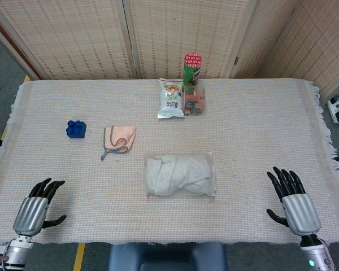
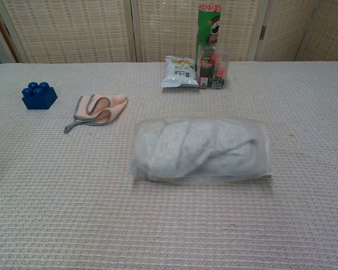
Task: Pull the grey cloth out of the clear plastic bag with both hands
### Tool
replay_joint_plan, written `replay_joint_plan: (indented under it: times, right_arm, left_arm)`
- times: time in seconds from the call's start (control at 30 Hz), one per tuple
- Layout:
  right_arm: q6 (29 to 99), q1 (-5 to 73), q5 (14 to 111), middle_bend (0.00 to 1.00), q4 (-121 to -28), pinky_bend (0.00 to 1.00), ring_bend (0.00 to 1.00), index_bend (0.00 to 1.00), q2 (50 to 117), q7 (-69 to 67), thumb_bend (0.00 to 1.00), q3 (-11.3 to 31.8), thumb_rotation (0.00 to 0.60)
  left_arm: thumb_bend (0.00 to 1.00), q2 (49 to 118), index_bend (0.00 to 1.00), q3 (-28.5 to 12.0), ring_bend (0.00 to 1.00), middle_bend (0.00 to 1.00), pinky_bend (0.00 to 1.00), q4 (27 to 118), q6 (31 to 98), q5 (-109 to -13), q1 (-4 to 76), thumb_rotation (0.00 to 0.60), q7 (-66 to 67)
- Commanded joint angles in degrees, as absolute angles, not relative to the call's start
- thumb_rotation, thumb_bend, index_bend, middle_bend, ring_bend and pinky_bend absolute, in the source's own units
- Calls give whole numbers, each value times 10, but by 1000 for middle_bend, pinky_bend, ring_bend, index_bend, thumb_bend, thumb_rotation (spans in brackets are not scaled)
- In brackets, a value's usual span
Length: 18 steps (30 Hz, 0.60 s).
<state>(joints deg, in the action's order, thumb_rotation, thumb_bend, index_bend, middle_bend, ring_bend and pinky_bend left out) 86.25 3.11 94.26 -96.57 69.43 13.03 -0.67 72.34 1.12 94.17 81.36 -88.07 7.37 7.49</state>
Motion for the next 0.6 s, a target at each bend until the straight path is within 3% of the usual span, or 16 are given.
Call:
replay_joint_plan:
  times: [0.03,0.27,0.37,0.47,0.57,0.6]
  right_arm:
    - [862,31,942,0,-965,0,0,0,695,131,102,-6,600]
    - [868,28,950,0,-968,0,0,0,690,126,103,-10,600]
    - [872,27,953,0,-968,0,0,0,690,125,102,-11,600]
    - [869,27,950,0,-969,0,0,0,692,127,102,-10,600]
    - [865,30,949,0,-968,0,0,0,697,134,102,-9,600]
    - [861,31,950,0,-968,0,0,0,699,137,102,-10,600]
  left_arm:
    - [144,725,196,13,106,226,162,942,811,-883,75,600,78]
    - [144,737,197,32,107,227,176,945,804,-922,82,600,67]
    - [145,749,201,38,159,289,290,953,796,-950,94,600,59]
    - [144,777,223,33,409,533,577,951,796,-977,108,599,48]
    - [156,817,282,21,789,896,871,941,793,-979,119,600,43]
    - [164,837,318,14,891,968,942,932,793,-980,124,600,43]
